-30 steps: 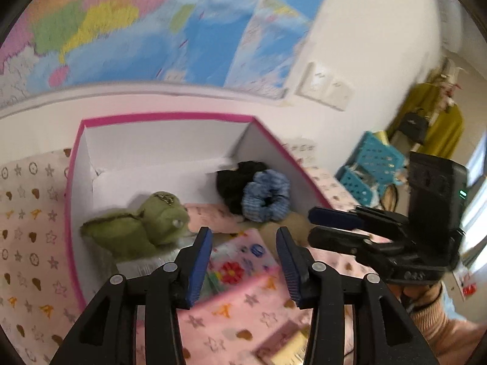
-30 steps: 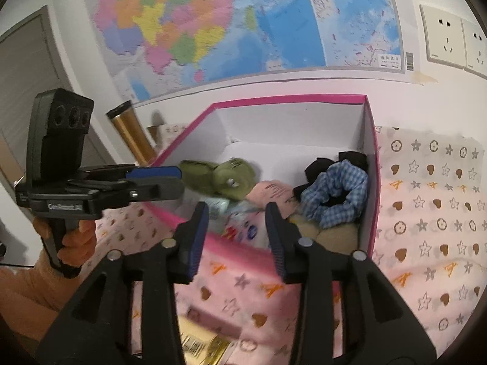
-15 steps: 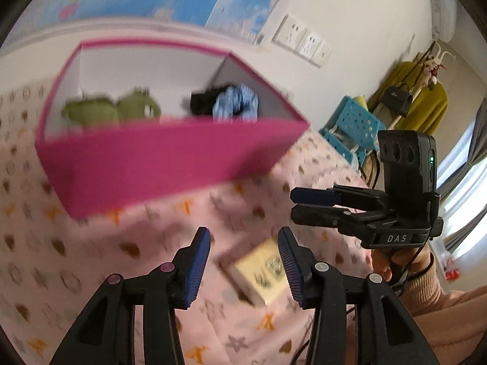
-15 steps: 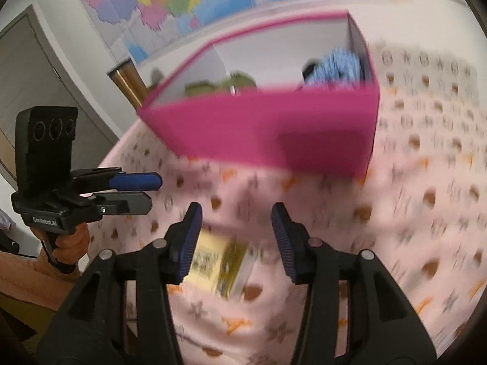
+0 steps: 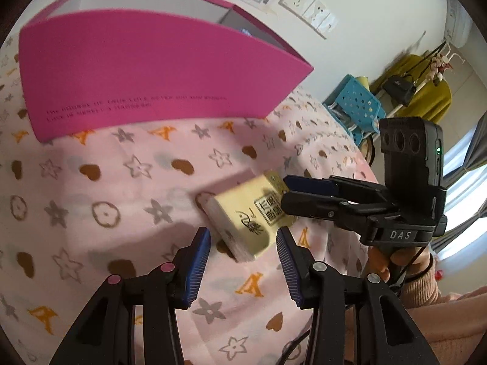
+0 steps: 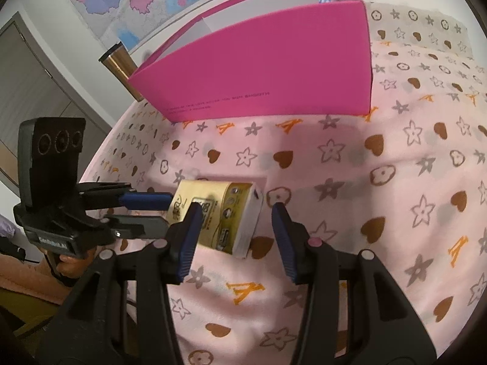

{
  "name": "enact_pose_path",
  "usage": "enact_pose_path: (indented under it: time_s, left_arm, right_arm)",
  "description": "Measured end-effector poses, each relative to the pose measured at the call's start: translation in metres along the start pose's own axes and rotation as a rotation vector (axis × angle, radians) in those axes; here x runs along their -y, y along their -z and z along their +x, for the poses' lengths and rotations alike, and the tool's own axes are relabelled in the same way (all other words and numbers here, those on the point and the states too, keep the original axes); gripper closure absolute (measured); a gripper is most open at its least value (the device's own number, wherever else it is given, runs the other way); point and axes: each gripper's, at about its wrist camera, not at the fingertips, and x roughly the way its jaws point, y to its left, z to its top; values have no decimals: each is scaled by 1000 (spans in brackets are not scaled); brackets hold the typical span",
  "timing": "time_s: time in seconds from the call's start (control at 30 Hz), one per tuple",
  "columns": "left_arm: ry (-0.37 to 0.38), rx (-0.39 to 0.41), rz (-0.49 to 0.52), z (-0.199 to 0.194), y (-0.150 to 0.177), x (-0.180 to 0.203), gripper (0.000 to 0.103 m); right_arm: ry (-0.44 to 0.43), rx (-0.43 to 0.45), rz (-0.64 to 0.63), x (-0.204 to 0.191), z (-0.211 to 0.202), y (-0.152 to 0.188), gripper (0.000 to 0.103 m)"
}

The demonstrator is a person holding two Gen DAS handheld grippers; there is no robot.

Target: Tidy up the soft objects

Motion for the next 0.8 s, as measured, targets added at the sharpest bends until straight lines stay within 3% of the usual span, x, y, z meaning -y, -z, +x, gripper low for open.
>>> enact_pose_path:
  time_s: [0.23,0.33,0.8]
  left_arm:
    - [-5,-18,4,12,1,7,67]
    - [-14,-21,11,13,2,9,67]
    - [-22,-8,8,11,-5,14,67]
  right_arm:
    - [-16,1,8,-1,2,2,54]
    - [-29,-1,6,-2,3,3,64]
    - [-5,27,-23,-12,-7,1,65]
